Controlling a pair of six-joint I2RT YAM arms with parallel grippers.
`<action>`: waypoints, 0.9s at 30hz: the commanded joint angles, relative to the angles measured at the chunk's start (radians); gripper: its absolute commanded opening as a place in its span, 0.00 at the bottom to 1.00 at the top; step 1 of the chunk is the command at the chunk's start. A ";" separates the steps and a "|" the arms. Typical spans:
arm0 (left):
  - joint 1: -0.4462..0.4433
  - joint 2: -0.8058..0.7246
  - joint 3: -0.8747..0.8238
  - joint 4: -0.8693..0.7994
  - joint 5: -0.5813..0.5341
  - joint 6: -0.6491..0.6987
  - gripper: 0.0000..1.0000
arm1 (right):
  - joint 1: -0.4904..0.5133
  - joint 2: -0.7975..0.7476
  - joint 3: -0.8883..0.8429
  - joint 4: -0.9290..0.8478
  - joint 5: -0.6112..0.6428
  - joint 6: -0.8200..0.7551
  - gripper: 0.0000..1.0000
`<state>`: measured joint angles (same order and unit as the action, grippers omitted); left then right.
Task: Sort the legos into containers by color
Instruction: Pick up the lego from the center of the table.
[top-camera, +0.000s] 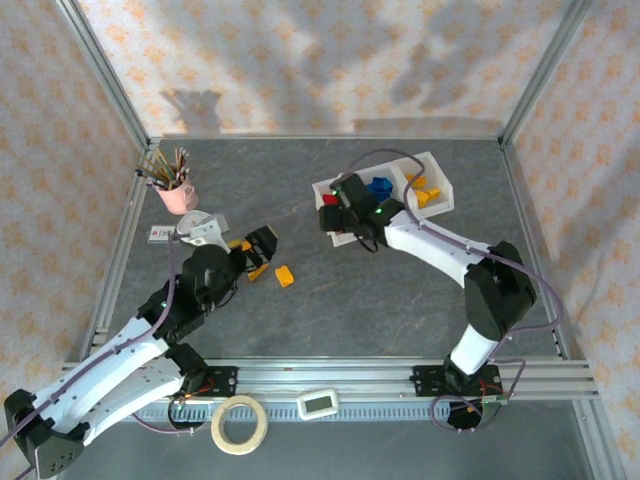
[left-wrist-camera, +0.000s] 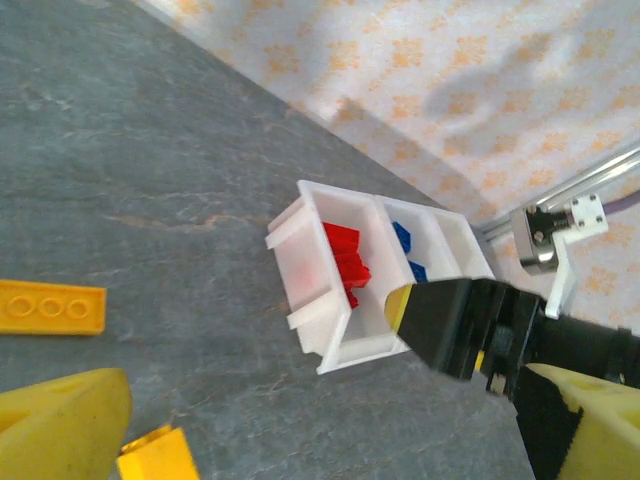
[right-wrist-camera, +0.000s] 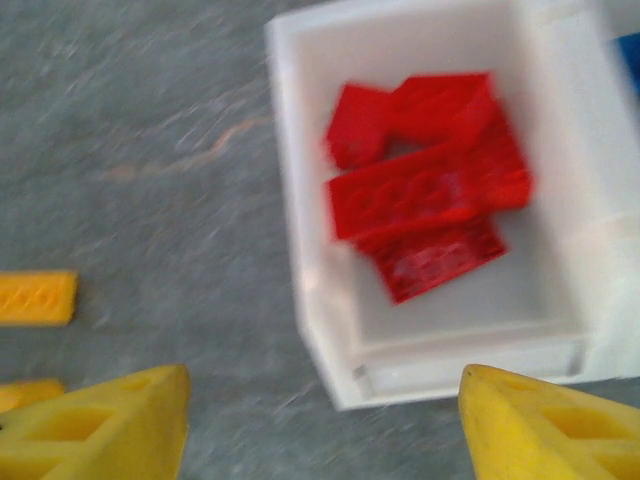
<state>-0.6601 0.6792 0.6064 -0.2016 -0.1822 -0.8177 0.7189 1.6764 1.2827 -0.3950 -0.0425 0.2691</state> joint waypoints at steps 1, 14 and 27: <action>0.006 -0.059 -0.021 -0.130 -0.063 -0.042 0.99 | 0.089 0.000 -0.006 0.041 -0.014 0.031 0.72; 0.006 -0.219 -0.047 -0.310 -0.134 -0.109 0.99 | 0.319 0.221 0.078 0.108 -0.043 0.079 0.79; 0.005 -0.258 -0.074 -0.329 -0.169 -0.137 0.99 | 0.335 0.367 0.147 0.064 0.066 0.062 0.70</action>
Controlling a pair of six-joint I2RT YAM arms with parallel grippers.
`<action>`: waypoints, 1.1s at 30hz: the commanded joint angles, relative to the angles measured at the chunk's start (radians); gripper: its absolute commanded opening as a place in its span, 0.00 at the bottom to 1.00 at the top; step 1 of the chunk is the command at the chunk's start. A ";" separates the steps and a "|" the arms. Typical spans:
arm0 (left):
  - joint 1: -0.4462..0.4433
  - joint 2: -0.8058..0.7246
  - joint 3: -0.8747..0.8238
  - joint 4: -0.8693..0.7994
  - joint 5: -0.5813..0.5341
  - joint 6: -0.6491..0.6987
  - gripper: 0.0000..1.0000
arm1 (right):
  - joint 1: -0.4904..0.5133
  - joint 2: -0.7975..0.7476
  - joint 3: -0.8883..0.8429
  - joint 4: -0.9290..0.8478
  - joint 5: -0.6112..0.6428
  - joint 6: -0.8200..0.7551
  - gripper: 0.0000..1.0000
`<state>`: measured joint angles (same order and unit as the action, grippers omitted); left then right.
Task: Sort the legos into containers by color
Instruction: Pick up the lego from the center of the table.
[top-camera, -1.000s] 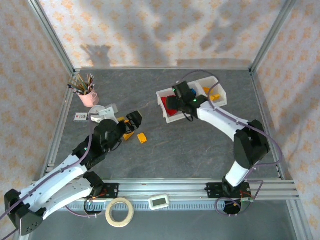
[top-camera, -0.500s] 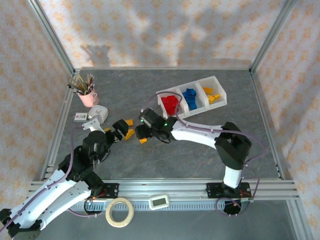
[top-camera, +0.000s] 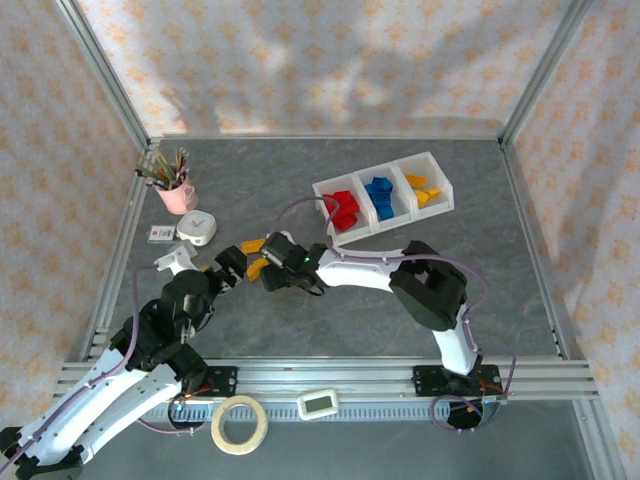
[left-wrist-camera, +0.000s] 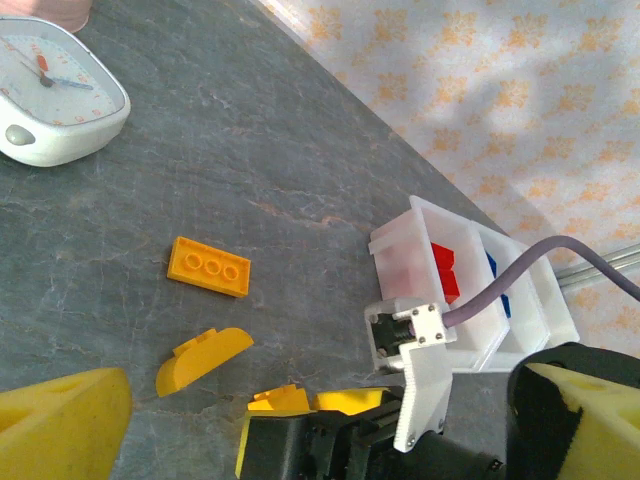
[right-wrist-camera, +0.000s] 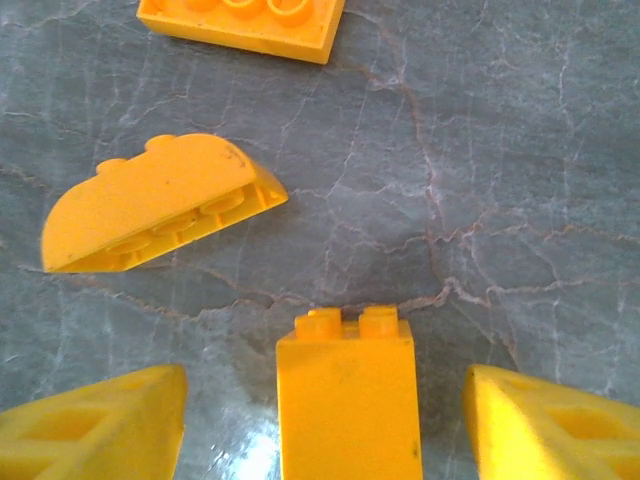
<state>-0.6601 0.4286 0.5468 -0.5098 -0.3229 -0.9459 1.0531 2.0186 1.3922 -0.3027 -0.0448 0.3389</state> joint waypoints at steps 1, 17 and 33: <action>0.005 -0.007 -0.017 -0.017 -0.029 -0.010 0.99 | 0.001 0.032 0.043 -0.033 0.075 -0.011 0.68; 0.005 0.014 -0.027 0.025 0.000 -0.005 0.99 | -0.001 0.049 0.039 -0.039 0.122 -0.036 0.33; 0.007 0.143 0.039 0.185 0.096 0.075 0.99 | -0.148 -0.317 -0.103 -0.025 0.167 -0.009 0.20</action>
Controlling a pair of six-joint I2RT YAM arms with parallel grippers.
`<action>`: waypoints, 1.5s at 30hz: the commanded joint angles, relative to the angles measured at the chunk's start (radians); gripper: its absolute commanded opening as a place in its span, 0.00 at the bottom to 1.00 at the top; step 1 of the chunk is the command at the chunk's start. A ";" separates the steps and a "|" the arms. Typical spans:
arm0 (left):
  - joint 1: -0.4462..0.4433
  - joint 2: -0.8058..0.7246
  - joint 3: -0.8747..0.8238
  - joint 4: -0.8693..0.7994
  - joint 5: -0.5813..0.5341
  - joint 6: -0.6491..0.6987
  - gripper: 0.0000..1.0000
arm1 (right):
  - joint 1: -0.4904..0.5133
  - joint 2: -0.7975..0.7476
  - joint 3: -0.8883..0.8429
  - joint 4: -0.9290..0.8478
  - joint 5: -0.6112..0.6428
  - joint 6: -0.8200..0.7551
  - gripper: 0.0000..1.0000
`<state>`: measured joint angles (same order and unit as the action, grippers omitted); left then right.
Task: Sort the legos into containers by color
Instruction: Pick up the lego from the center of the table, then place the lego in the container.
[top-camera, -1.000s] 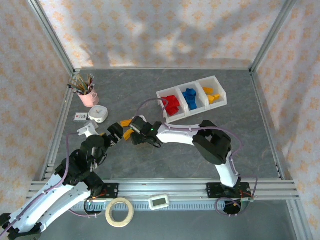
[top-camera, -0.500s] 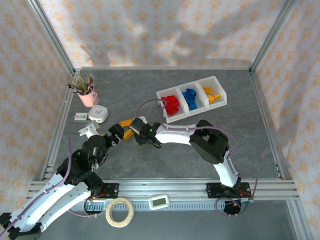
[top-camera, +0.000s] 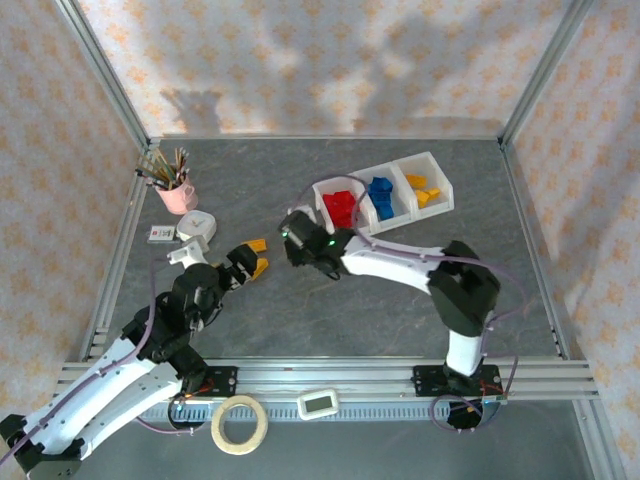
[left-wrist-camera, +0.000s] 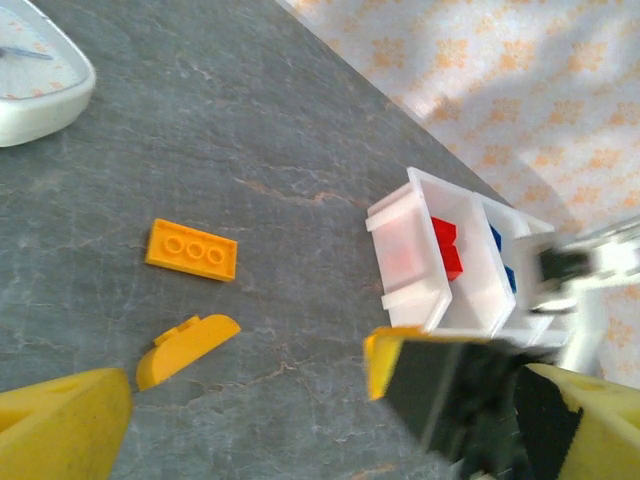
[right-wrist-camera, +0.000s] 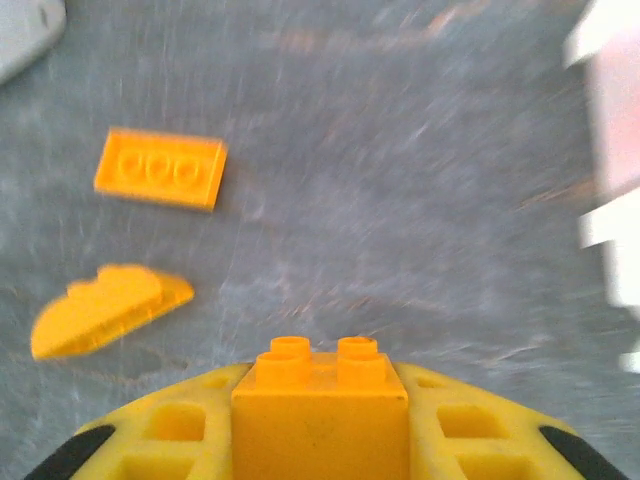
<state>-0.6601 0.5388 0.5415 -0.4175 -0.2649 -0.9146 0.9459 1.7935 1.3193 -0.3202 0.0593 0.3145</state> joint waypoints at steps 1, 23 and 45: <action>0.006 0.052 0.050 0.114 0.051 0.053 0.99 | -0.059 -0.117 -0.037 -0.012 0.073 0.012 0.20; 0.006 0.523 0.207 0.510 0.283 0.158 0.99 | -0.760 -0.052 0.058 -0.010 0.087 -0.074 0.21; 0.044 0.492 0.203 0.492 0.260 0.180 0.99 | -0.778 0.132 0.308 -0.096 0.001 -0.085 0.67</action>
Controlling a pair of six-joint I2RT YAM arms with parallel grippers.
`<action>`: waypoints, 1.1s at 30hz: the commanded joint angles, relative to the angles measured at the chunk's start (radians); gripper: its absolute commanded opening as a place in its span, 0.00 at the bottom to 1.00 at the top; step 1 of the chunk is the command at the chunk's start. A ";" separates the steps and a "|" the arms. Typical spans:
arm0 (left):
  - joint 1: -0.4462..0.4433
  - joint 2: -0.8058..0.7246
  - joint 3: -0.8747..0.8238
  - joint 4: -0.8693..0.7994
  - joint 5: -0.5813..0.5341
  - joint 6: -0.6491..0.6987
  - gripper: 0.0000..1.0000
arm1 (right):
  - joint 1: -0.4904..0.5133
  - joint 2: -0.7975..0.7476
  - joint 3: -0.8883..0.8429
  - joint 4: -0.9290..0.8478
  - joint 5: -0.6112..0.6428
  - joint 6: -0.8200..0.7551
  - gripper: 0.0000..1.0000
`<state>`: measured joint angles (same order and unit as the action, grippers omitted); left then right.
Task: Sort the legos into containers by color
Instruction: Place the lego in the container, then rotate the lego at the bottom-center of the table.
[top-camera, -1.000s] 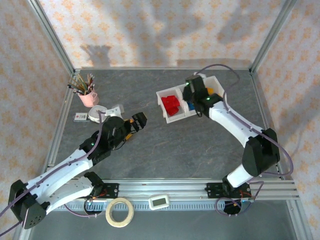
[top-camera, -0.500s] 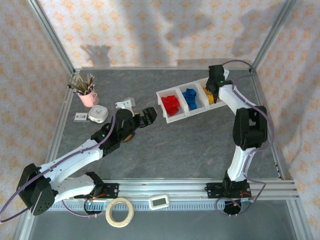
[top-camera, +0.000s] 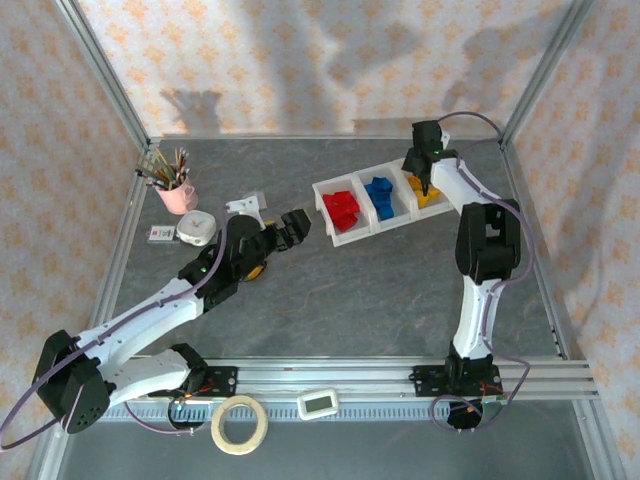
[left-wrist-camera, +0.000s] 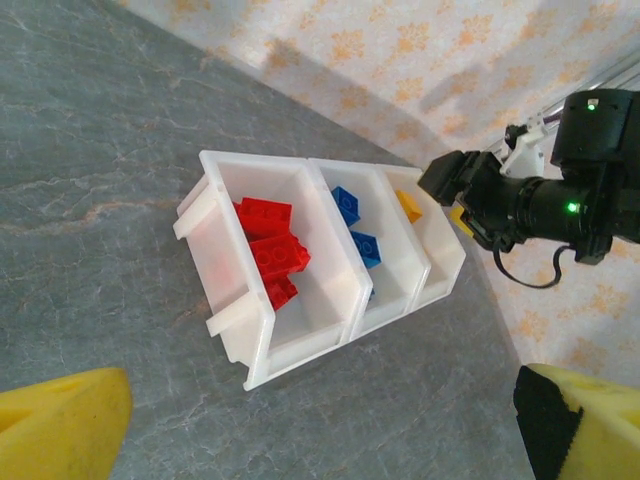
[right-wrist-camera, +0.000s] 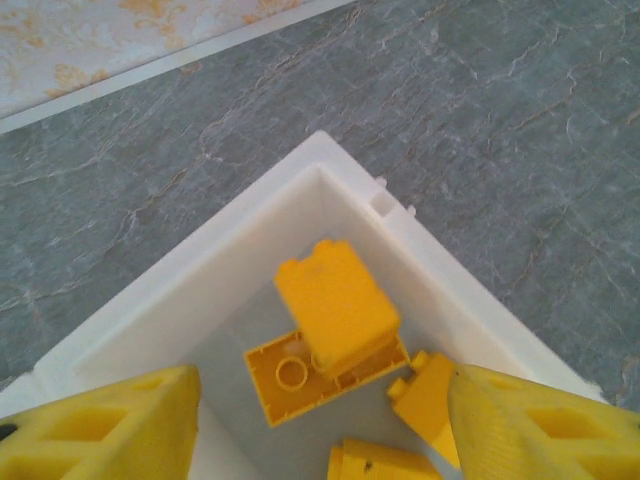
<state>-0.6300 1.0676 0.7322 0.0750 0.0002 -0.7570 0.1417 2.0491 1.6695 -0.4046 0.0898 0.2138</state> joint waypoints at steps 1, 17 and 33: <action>0.018 -0.048 0.009 -0.009 -0.007 0.024 0.99 | 0.038 -0.151 -0.068 -0.007 -0.044 0.020 0.68; 0.049 -0.351 -0.071 -0.331 -0.138 0.005 0.99 | 0.554 -0.418 -0.414 0.073 -0.105 0.088 0.76; 0.052 -0.565 -0.065 -0.605 -0.268 -0.060 0.99 | 0.893 -0.064 -0.194 0.143 -0.096 0.272 0.85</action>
<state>-0.5861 0.5217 0.6701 -0.4561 -0.2222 -0.7990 1.0103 1.9347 1.4071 -0.2844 -0.0303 0.4232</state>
